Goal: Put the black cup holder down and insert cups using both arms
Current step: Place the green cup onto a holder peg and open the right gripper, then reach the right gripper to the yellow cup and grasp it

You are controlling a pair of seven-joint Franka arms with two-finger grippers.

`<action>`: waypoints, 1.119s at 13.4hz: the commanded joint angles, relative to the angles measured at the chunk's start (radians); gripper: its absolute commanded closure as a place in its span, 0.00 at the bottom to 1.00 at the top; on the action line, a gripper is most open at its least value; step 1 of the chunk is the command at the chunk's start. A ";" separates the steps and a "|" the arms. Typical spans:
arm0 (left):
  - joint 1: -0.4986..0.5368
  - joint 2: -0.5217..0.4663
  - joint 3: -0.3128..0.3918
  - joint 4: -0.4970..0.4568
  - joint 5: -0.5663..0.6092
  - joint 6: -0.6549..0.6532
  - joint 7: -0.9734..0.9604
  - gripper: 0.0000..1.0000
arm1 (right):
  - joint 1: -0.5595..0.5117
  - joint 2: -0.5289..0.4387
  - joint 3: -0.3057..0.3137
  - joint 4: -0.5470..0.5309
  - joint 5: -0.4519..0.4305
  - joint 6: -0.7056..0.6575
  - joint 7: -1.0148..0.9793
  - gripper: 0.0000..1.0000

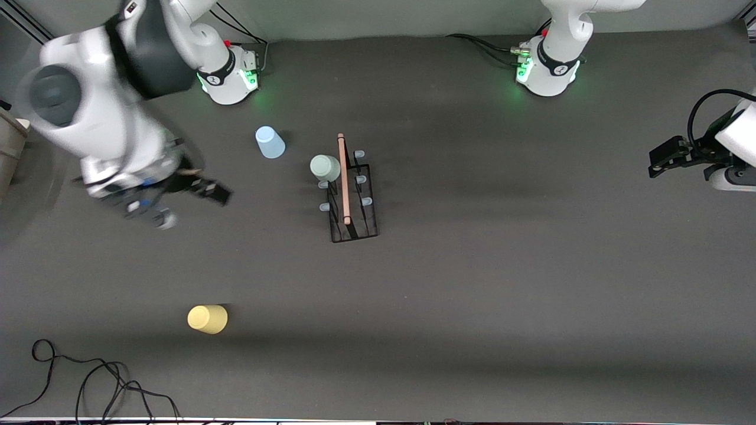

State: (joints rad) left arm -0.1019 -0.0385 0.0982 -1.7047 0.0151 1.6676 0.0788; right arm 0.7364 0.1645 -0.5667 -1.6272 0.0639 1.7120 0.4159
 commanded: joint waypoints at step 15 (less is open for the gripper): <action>-0.002 0.032 0.005 0.050 0.014 -0.034 0.009 0.00 | -0.287 0.645 0.001 0.340 0.402 0.323 -0.621 0.00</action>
State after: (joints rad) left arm -0.1013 -0.0137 0.0994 -1.6784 0.0201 1.6555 0.0789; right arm 0.4605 0.7543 -0.5654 -1.3018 0.4168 1.9840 -0.1561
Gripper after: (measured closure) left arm 0.000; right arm 0.000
